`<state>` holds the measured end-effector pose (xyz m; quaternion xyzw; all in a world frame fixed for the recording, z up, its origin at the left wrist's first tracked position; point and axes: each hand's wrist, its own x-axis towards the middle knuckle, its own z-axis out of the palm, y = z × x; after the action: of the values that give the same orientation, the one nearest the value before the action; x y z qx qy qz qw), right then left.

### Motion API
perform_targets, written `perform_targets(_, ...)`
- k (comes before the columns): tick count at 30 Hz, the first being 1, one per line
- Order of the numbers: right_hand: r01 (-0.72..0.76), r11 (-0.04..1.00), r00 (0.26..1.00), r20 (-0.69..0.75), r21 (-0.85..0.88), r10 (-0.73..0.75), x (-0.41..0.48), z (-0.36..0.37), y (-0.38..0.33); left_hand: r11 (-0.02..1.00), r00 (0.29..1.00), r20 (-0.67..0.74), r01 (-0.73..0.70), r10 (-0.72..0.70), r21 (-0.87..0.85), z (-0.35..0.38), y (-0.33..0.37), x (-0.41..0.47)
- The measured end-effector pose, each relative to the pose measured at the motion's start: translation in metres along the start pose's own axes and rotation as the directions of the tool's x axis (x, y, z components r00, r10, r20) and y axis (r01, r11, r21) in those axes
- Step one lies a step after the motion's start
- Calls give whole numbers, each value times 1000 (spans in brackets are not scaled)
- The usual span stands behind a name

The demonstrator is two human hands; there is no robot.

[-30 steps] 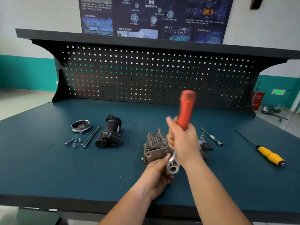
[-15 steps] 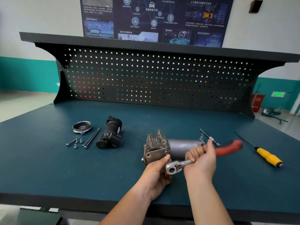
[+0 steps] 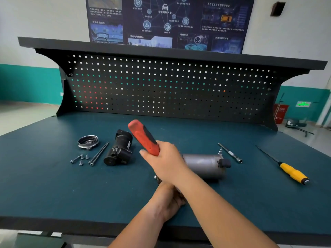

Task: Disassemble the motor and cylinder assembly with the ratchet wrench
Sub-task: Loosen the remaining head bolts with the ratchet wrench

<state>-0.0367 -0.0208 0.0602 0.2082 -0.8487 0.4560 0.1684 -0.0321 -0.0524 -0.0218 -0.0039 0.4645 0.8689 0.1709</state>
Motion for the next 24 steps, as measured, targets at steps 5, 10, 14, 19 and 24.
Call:
perform_targets(5, -77, 861, 960, -197, 502, 201, -4, -22, 10, 1000, 1000, 14, 15, -15, -22, 0, -2, 2)
perform_targets(10, 170, 427, 804, -375, 888, 461, -20, -45, 31, 999, 1000, 16, 19, -19, -49, 0, -2, 4)
perform_targets(14, 310, 119, 638, -299, 943, 710, -41, -48, 58, 1000, 999, 33, 13, -12, -14, 1, -3, 3)
perform_targets(19, 402, -67, 558, -186, 913, 809, -52, -41, 71, 1000, 998, 66, -2, 0, 29, 0, -4, 1)
perform_targets(24, 322, 239, 633, -396, 916, 666, -38, -47, 51, 999, 999, 32, 24, -23, -21, 1, -3, 3)
